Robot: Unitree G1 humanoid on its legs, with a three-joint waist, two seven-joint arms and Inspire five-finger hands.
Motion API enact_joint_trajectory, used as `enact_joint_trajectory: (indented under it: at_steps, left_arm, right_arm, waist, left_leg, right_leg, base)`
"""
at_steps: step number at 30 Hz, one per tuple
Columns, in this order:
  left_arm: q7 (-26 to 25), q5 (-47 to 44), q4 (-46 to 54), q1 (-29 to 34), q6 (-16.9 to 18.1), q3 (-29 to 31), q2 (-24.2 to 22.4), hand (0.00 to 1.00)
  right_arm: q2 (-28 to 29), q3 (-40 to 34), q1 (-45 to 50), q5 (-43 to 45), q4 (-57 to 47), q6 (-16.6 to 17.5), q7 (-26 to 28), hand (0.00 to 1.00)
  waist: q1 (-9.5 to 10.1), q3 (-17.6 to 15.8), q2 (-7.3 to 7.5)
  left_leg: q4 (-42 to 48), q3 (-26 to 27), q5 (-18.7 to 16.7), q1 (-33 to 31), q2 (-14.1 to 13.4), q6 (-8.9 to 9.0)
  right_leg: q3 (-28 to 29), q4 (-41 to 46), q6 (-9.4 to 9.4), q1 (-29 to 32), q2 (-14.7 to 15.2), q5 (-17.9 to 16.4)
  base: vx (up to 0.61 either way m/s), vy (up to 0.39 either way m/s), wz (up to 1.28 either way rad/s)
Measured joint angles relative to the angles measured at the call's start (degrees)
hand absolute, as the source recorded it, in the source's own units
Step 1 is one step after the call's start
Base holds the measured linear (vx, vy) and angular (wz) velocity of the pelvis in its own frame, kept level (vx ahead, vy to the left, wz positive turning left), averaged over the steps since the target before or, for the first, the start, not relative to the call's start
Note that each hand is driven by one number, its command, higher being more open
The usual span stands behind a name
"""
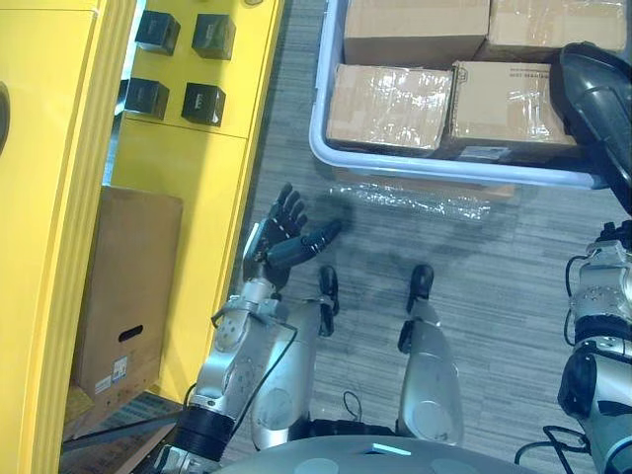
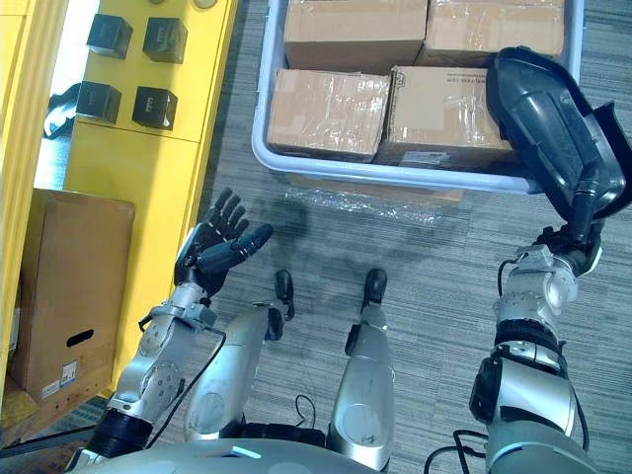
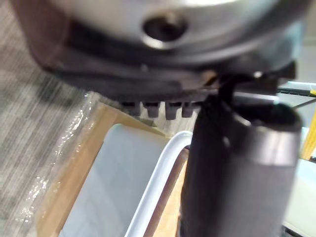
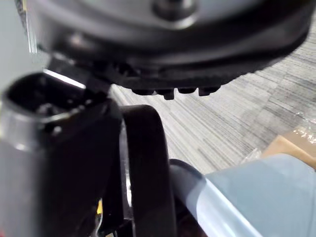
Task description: Walk over and take three plastic housings, then place them on the shelf
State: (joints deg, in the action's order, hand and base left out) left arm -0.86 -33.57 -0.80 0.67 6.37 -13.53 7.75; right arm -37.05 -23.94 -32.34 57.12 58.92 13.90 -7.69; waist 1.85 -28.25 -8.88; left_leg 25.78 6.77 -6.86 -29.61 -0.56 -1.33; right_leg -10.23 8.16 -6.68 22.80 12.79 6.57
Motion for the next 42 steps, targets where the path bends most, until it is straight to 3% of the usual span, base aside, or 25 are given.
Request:
enact_joint_trajectory:
  at_steps: [1,2,6,20,30,38,42]
  left_arm:
    - [0.0,0.0,-0.3,-0.3,0.0,-0.2,-0.1,1.0]
    - [0.0,0.0,-0.5,-0.6,0.0,-0.3,-0.2,1.0]
    - [-0.1,0.0,-0.5,-0.7,0.1,-0.1,-0.2,1.0]
    - [-0.3,0.0,-1.0,-0.6,0.9,-0.2,-0.1,1.0]
    - [-0.2,0.0,-0.5,0.4,0.9,-0.1,-0.1,1.0]
    - [1.3,0.4,12.2,7.6,0.8,3.0,2.2,1.0]
    - [1.8,0.5,16.1,8.2,0.2,5.6,2.2,1.0]
  right_arm:
    - [-0.6,0.1,0.0,0.0,0.2,-0.2,0.1,1.0]
    - [-2.1,0.8,-0.2,0.1,1.1,-0.5,0.5,0.0]
    - [-4.2,1.2,-1.0,0.1,2.2,-1.2,2.4,0.0]
    - [-5.2,3.3,-2.3,-0.5,6.9,-3.4,4.5,0.0]
    - [-5.2,3.1,-0.3,-2.9,5.7,-3.1,6.2,0.0]
    - [2.5,-2.0,12.2,-10.0,-21.3,0.6,4.5,0.0]
    - [11.4,-2.7,17.9,-14.9,-35.5,1.7,1.8,0.0]
  waist:
    - [0.12,-0.1,-0.29]
    - [0.33,-0.1,-0.78]
    - [0.77,-0.2,-1.72]
    - [0.82,-0.2,-1.97]
    - [0.64,-0.4,-1.72]
    - [-1.8,-1.6,1.58]
    - [-2.09,0.8,5.37]
  left_leg:
    - [0.0,-0.1,0.0,0.0,0.0,-0.01]
    - [0.0,-0.2,0.1,-0.1,0.0,-0.08]
    - [-0.1,-0.3,0.3,-0.1,0.1,-0.07]
    - [-1.0,-0.4,1.1,-0.1,0.0,0.06]
    - [-0.3,-1.6,0.9,1.4,-0.1,0.25]
    - [-3.2,-1.5,0.1,8.9,-0.9,1.45]
    - [-4.7,-0.9,-0.7,12.8,-2.2,2.34]
  right_leg:
    - [-0.1,0.1,0.0,0.0,0.0,0.0]
    - [-0.2,0.2,0.01,0.0,0.1,0.0]
    - [-0.5,0.6,0.06,0.2,0.1,0.0]
    - [-0.7,0.8,0.25,0.7,0.2,-0.2]
    - [-2.1,0.6,0.91,-2.0,0.1,-0.6]
    - [-2.7,-4.7,1.05,-10.6,-1.3,-0.5]
    - [-2.5,-7.6,0.64,-14.6,-2.9,0.1]
  base:
    - [-0.01,-0.001,0.05]
    - [-0.01,0.0,0.04]
    - [0.0,0.0,0.0]
    - [0.0,0.0,0.0]
    - [-0.01,0.009,0.05]
    - [0.02,-0.005,-0.02]
    - [0.1,-0.039,-0.13]
